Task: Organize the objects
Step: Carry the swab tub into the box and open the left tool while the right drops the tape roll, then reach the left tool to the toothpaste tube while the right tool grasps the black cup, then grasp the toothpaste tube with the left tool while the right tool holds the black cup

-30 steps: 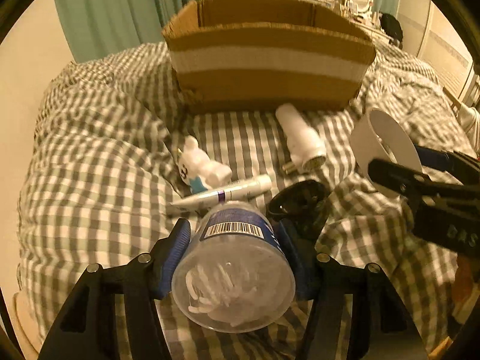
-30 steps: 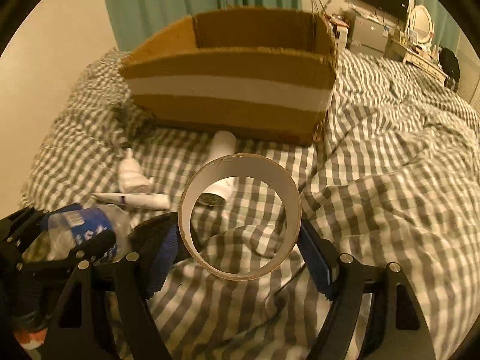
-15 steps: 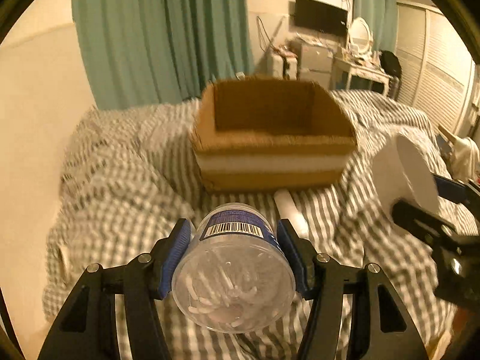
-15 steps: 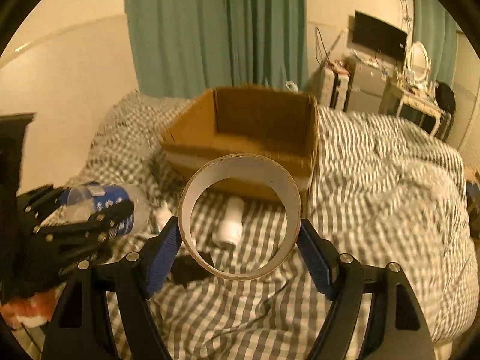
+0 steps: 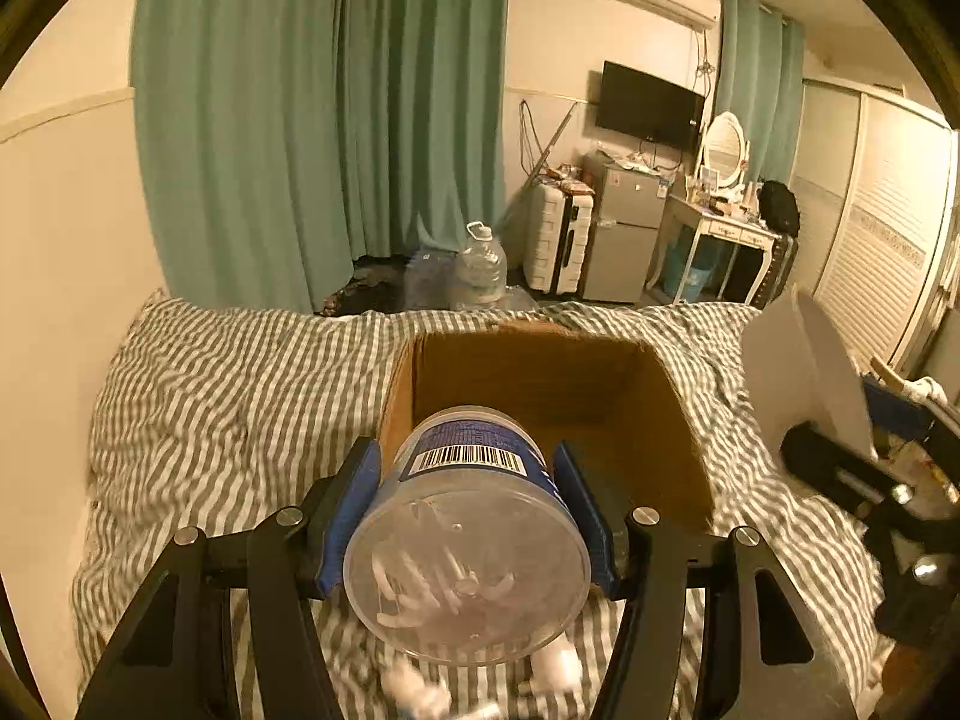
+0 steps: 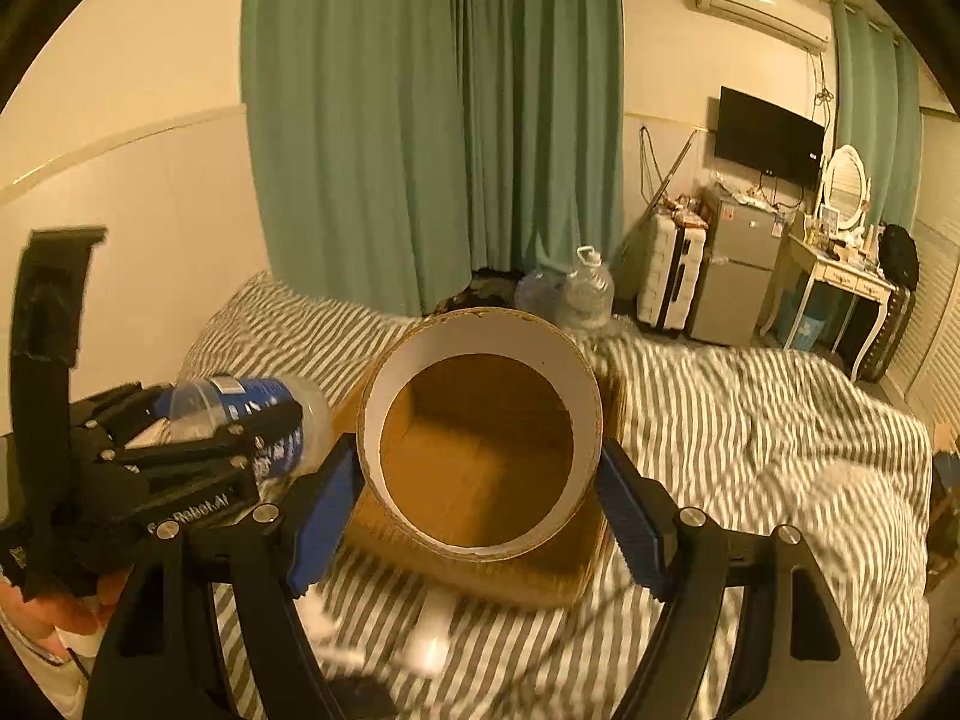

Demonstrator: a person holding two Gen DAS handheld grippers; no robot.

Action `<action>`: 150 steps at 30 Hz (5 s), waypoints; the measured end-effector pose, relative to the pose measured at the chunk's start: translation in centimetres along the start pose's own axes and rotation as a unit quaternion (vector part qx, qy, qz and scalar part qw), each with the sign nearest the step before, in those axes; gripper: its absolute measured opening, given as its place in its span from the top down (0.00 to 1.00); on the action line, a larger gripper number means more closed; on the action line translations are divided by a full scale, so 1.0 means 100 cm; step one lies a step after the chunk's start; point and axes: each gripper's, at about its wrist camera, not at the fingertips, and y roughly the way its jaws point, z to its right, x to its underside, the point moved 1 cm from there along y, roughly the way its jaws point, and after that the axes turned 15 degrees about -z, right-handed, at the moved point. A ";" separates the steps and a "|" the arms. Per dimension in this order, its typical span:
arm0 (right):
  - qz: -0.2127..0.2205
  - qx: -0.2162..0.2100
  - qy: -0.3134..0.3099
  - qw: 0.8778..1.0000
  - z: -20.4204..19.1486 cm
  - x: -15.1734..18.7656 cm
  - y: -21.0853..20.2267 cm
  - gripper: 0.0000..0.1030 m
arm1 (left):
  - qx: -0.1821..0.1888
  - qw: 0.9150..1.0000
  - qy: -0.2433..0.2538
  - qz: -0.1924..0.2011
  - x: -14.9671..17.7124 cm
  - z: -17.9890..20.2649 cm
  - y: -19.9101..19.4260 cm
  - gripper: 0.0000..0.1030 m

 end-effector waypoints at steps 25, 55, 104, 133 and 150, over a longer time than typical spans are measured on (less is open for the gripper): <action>-0.132 0.009 -0.012 0.991 0.047 -0.058 0.238 0.26 | -0.041 0.995 0.036 -0.084 -0.078 0.000 0.194 0.40; -0.018 0.035 -0.005 0.999 0.038 -0.030 0.017 0.11 | -0.054 0.996 0.047 0.046 -0.068 0.035 0.005 0.02; -0.262 -0.088 -0.043 0.960 -0.106 0.226 0.182 0.05 | -0.063 0.985 0.003 -0.159 0.198 -0.061 0.100 0.02; -0.209 -0.050 0.034 0.976 0.001 0.194 0.137 0.23 | 0.002 0.960 0.072 -0.270 0.233 0.005 0.162 0.55; -0.178 -0.037 0.019 0.983 -0.016 0.204 0.084 0.23 | 0.041 0.975 0.080 -0.204 0.232 0.014 0.092 0.82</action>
